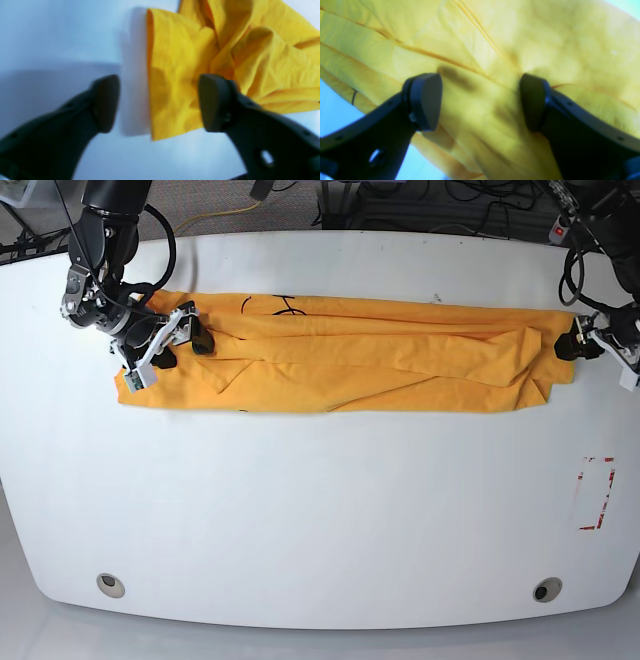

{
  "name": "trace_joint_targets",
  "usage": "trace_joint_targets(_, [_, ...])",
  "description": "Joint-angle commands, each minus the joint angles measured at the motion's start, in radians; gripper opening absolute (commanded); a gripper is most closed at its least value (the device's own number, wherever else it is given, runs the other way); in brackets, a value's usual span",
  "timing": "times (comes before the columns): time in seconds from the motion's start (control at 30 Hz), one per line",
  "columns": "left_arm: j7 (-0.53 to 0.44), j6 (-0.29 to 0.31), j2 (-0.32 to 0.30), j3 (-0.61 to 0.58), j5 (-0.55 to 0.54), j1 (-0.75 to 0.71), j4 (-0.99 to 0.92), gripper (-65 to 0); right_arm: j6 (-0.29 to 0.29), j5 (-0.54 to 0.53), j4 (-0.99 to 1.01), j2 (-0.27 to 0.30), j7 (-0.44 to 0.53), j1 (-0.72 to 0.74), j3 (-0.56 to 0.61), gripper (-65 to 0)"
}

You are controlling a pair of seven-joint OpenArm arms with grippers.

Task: Fold the T-shirt properly

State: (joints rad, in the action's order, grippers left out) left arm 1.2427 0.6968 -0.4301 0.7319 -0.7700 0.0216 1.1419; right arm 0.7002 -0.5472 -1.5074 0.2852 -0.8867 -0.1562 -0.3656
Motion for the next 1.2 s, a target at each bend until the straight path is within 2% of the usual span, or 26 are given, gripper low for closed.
trace_joint_targets(0.0, [-0.008, 0.001, 0.000, 0.002, -0.015, 0.015, 0.013, -14.7, -0.002, 0.014, -0.008, 0.010, -0.025, 0.002, 0.000, -18.4])
trace_joint_targets(0.1, [-0.007, 0.001, 0.004, 0.001, -0.019, 0.015, 0.013, -15.0, -0.002, 0.014, -0.008, 0.010, -0.025, 0.002, 0.000, -18.4])
trace_joint_targets(0.4, [-0.002, 0.001, 0.089, -0.096, -0.021, 0.027, 0.022, -15.4, -0.002, 0.014, -0.008, 0.010, -0.025, 0.007, 0.000, -18.4])
trace_joint_targets(0.57, [-0.002, 0.001, 0.132, -0.100, -0.018, 0.027, 0.034, -21.5, -0.002, 0.014, -0.008, 0.009, -0.025, 0.007, 0.000, -18.4])
trace_joint_targets(0.67, [-0.004, 0.001, 0.145, -0.096, -0.019, 0.027, 0.043, -27.5, -0.002, 0.014, -0.008, 0.009, -0.025, 0.005, 0.000, -18.4])
trace_joint_targets(0.73, [-0.004, 0.001, 0.144, -0.096, -0.019, 0.028, 0.048, -38.9, -0.002, 0.014, -0.008, 0.009, -0.025, 0.004, -0.002, -18.4])
trace_joint_targets(0.77, [-0.004, 0.001, 0.142, -0.097, -0.016, 0.028, 0.048, -47.8, -0.002, 0.014, -0.008, 0.009, -0.025, 0.004, -0.002, -18.4])
trace_joint_targets(0.87, [-0.005, 0.001, 0.138, -0.096, -0.015, 0.030, 0.048, -65.0, -0.002, 0.014, -0.008, 0.009, -0.025, 0.004, -0.002, -18.4])
trace_joint_targets(0.93, [-0.005, 0.001, 0.138, -0.091, -0.018, 0.030, 0.048, -65.0, -0.002, 0.014, -0.008, 0.009, -0.025, 0.004, -0.002, -18.4])
trace_joint_targets(0.97, [-0.007, 0.001, 0.135, -0.084, -0.018, 0.030, 0.048, -62.9, -0.002, 0.014, -0.008, 0.009, -0.025, 0.004, -0.002, -18.4])
trace_joint_targets(1.03, [-0.007, 0.001, 0.126, -0.073, -0.019, 0.030, 0.048, -65.0, -0.002, 0.014, -0.008, 0.009, -0.025, 0.005, -0.002, -18.4])
trace_joint_targets(1.17, [-0.002, 0.001, 0.122, -0.071, -0.016, 0.025, 0.115, -65.0, -0.002, 0.014, -0.008, 0.009, -0.025, 0.007, 0.000, -18.4])
